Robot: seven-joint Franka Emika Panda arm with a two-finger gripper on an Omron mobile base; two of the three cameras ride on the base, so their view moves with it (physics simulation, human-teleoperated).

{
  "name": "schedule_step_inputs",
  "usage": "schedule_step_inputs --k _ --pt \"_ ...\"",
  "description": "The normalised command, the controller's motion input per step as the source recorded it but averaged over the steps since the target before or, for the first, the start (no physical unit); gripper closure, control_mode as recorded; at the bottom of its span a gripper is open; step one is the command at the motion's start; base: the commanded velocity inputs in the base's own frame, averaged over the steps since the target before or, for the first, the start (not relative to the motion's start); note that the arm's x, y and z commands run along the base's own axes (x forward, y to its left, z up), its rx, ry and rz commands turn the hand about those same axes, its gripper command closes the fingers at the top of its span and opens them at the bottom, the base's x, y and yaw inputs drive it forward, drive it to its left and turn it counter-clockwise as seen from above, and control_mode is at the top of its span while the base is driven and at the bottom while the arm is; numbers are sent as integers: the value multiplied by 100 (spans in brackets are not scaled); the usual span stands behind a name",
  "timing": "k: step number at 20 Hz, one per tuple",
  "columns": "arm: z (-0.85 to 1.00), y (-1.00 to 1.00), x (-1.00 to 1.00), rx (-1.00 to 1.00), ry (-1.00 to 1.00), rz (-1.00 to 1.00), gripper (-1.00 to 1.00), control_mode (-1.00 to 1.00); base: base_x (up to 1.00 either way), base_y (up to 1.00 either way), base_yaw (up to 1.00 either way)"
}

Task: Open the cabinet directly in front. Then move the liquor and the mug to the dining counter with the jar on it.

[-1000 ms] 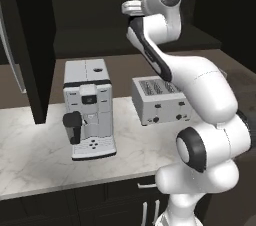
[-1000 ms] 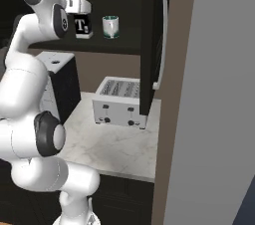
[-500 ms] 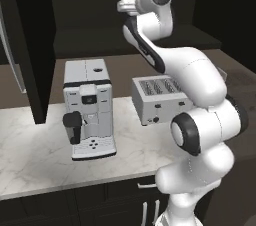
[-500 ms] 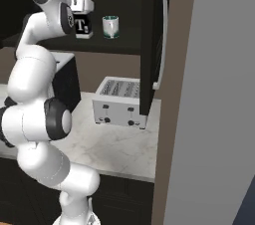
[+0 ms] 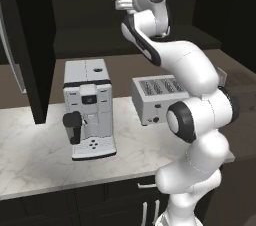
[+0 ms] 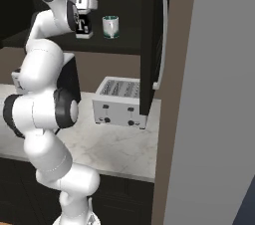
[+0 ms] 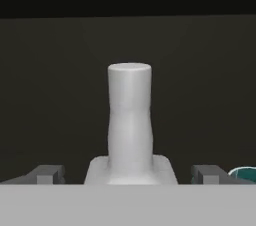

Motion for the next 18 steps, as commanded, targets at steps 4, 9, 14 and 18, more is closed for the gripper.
schedule_step_inputs --k 4,9,14,18 --pt "0 0 36 0 0 0 -100 -100 0 0 0" --pt "0 0 33 0 0 0 -100 -100 0 0 0" --pt "0 3 30 0 0 0 -100 -100 0 0 0" --pt "0 2 15 0 0 0 100 -100 0 0 0"
